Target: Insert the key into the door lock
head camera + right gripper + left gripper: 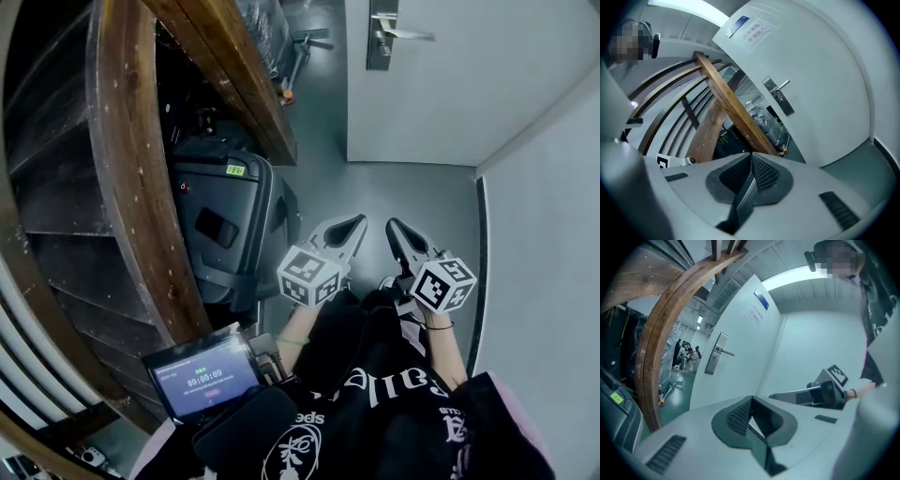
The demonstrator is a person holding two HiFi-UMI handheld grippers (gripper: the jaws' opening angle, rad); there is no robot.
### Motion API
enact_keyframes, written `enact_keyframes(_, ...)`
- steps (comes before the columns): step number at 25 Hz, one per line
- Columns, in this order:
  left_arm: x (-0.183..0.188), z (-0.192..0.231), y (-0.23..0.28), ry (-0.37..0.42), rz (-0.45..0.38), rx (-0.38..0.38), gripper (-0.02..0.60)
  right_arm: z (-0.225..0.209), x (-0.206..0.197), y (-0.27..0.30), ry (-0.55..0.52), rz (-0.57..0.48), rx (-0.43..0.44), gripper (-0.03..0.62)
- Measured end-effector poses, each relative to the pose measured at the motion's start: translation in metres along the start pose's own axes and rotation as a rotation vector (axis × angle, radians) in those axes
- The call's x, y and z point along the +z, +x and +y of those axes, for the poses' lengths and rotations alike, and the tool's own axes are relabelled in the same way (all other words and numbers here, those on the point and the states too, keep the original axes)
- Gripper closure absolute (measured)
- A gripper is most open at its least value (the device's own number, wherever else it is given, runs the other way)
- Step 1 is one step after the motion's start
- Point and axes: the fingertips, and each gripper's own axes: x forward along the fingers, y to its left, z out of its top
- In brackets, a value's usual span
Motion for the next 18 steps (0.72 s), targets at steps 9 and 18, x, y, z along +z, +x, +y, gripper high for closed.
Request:
enact_keyframes(9, -0.001, -0.046, 0.005, 0.017, -0.031, 0.05, 0.577, -0.008, -0.003, -0.048, 0.002, 0.028, 0.039, 0.565)
enact_keyframes(18, -0.039, -0.136, 0.011, -0.015, -0.039, 0.095, 0.577, -0.033, -0.004, -0.138, 0.004, 0.027, 0.075, 0.566)
